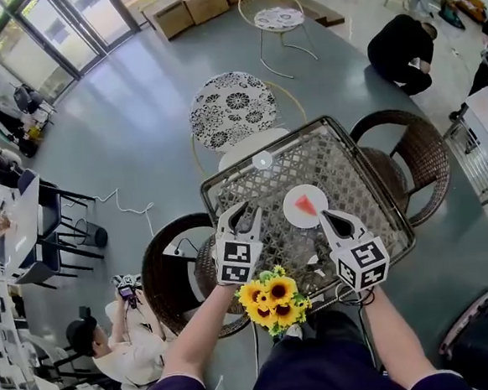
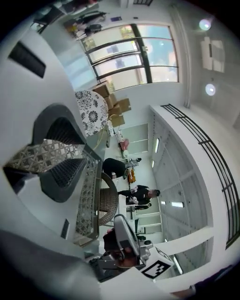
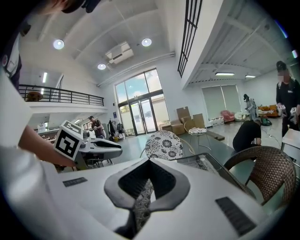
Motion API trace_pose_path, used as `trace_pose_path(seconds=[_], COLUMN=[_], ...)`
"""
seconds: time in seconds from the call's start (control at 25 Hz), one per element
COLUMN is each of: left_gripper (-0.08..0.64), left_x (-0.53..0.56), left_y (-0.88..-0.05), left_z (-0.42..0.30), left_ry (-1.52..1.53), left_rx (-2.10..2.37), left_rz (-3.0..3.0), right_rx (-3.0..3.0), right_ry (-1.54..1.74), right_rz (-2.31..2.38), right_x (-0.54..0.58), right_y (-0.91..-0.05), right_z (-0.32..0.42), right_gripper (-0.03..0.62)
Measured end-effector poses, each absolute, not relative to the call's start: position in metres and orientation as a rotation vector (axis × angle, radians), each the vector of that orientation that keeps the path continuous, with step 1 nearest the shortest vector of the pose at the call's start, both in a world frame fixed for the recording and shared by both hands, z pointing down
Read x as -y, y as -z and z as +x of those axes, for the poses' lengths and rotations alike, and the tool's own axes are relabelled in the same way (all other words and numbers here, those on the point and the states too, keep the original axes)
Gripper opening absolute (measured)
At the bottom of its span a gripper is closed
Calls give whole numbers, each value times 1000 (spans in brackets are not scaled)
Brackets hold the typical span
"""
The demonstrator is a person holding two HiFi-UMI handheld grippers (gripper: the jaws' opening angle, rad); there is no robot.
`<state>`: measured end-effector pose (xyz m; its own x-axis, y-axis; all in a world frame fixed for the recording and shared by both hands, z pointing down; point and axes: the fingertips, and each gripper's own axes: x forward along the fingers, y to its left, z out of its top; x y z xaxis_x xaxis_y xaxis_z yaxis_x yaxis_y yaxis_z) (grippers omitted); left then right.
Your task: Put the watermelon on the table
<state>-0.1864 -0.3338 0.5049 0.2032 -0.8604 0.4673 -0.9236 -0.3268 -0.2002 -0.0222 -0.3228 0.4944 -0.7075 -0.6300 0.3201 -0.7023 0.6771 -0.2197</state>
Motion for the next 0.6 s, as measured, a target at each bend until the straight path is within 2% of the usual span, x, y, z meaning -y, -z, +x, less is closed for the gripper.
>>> trace_pose_path(seconds=[0.12,0.28,0.6], left_gripper=[44,11,6], left_x=[317,290,236], left_y=[-462,-424,-377], left_z=[-176,-172,-156], left_ry=[-781,-715,-485], left_rx=[1837,1889,1923], left_rz=[2432,2497,2497], right_rx=[2712,2758,2872], right_ry=[-449,-420,-332], right_rz=[1052,1025,954], right_x=[314,297,257], right_y=[-473,-452,-410], right_z=[-25,-39,-60], right_gripper=[3,3,3])
